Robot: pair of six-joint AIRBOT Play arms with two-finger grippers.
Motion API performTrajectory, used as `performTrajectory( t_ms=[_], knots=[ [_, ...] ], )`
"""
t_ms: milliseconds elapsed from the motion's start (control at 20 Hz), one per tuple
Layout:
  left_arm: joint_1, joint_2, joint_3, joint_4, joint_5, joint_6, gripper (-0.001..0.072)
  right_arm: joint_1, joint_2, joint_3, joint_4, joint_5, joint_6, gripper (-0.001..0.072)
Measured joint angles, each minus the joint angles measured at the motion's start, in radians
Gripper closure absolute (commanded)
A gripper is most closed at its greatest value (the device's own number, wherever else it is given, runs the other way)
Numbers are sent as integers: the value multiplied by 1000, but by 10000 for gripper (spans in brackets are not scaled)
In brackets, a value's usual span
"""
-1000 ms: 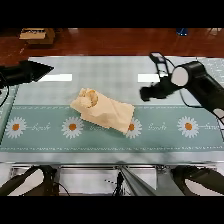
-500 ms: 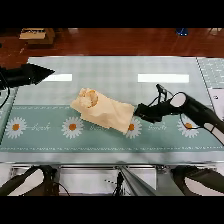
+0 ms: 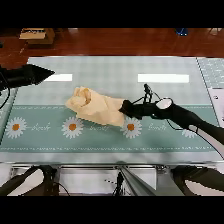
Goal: Fold the shirts.
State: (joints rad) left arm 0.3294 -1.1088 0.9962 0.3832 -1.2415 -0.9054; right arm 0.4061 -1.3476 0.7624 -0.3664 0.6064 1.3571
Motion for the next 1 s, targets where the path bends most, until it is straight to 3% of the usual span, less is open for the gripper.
performTrajectory(
  t_ms=[150,350,550,800,1000],
  knots=[
    [0,-14,0,10,1,0,683,-115,118,68,-104,124,-10,684],
    [-8,-45,0,15,3,0,683,-392,350,115,-371,282,171,684],
    [-23,-73,0,17,3,0,683,-760,526,128,-568,526,263,684],
    [-31,-101,0,18,3,0,683,-1188,614,132,-808,848,283,684],
    [-32,-115,0,18,3,2,682,-1431,630,132,-1033,970,246,684]
  ],
)
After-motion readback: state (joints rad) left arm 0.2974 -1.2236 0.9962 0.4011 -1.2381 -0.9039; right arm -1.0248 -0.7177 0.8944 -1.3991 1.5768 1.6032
